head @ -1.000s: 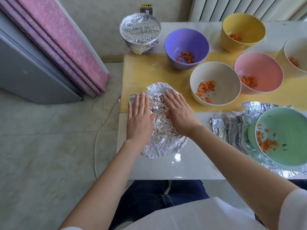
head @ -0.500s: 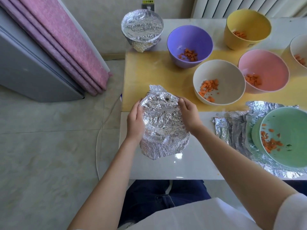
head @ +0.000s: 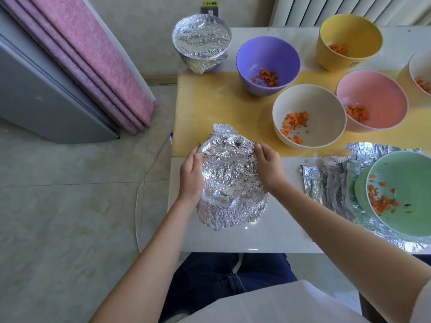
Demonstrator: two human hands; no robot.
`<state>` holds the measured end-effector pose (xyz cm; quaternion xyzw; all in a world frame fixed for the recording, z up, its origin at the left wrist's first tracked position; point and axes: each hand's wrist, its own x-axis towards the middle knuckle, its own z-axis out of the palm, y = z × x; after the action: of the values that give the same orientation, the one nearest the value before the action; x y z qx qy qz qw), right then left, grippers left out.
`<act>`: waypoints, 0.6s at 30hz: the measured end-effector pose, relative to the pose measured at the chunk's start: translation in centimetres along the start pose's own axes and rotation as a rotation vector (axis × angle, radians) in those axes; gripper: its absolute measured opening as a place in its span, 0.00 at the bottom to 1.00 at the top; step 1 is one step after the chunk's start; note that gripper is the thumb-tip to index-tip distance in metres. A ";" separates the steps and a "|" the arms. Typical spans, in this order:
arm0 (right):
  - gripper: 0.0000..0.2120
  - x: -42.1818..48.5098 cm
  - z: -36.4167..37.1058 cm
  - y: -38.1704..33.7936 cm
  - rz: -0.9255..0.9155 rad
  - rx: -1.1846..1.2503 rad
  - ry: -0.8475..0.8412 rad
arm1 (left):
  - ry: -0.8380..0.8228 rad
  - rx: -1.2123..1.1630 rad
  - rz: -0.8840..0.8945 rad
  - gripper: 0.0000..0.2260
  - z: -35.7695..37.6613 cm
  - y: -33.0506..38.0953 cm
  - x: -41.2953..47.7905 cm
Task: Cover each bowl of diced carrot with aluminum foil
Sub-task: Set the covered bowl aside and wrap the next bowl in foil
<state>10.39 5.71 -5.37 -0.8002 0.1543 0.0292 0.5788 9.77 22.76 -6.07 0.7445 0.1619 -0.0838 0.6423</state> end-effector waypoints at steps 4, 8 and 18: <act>0.16 -1.7 -1.5 1.1 -0.055 -0.281 -0.073 | -0.016 0.306 0.126 0.19 -0.7 -0.3 -1.7; 0.25 -1.2 -2.3 1.3 -0.657 -0.698 -0.216 | -0.151 0.927 0.722 0.25 -0.2 0.4 -1.3; 0.27 2.1 -0.2 -0.1 -0.638 -0.869 -0.351 | -0.216 1.181 0.676 0.26 0.8 1.2 1.4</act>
<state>12.34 5.13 -5.72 -0.9551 -0.2198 0.0466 0.1933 11.53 22.03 -5.58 0.9668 -0.2169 -0.0268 0.1323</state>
